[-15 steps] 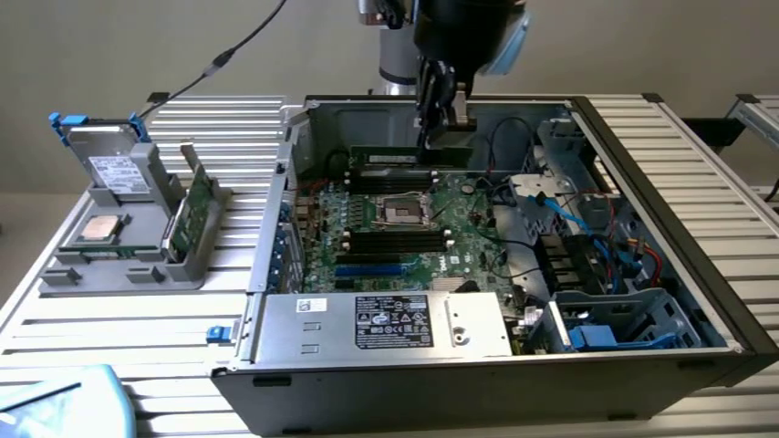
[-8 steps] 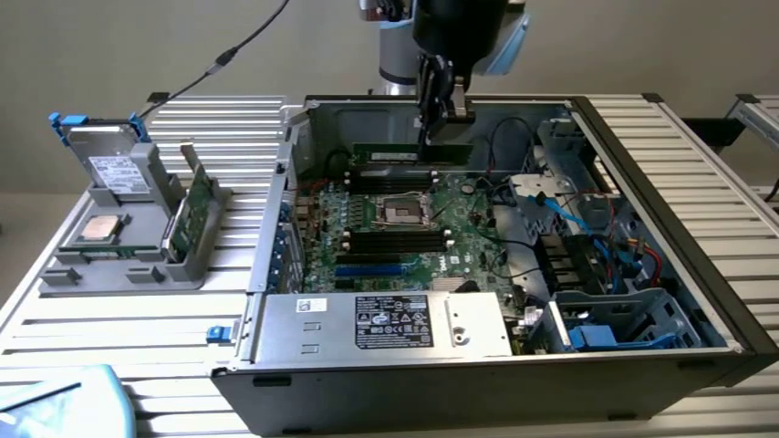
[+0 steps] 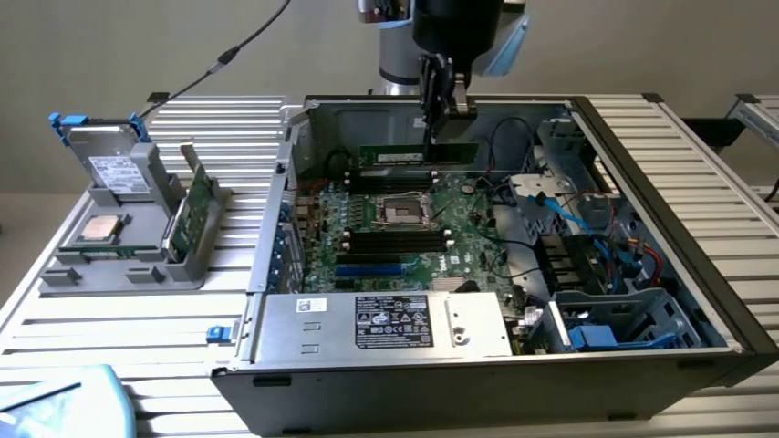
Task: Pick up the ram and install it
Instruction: 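Pick up the ram and move it above insertion slot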
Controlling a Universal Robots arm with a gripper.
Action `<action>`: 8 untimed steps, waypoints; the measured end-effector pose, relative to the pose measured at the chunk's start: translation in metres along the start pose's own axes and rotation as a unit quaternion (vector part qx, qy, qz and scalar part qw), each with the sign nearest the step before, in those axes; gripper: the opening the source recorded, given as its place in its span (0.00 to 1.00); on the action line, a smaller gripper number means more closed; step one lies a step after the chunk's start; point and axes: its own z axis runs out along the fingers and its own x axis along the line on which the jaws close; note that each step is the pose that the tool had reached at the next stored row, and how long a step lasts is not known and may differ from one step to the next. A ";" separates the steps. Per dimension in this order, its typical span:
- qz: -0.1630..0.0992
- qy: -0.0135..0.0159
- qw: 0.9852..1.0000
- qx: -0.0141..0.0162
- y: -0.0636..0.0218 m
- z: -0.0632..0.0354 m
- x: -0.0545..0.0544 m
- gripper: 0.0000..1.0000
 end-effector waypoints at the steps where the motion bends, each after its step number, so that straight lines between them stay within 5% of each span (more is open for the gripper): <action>1: 0.001 0.000 1.000 0.001 0.0004 0.0008 0.000 0.14; 8: 0.009 0.000 1.000 0.001 0.0005 0.0087 -0.007 0.14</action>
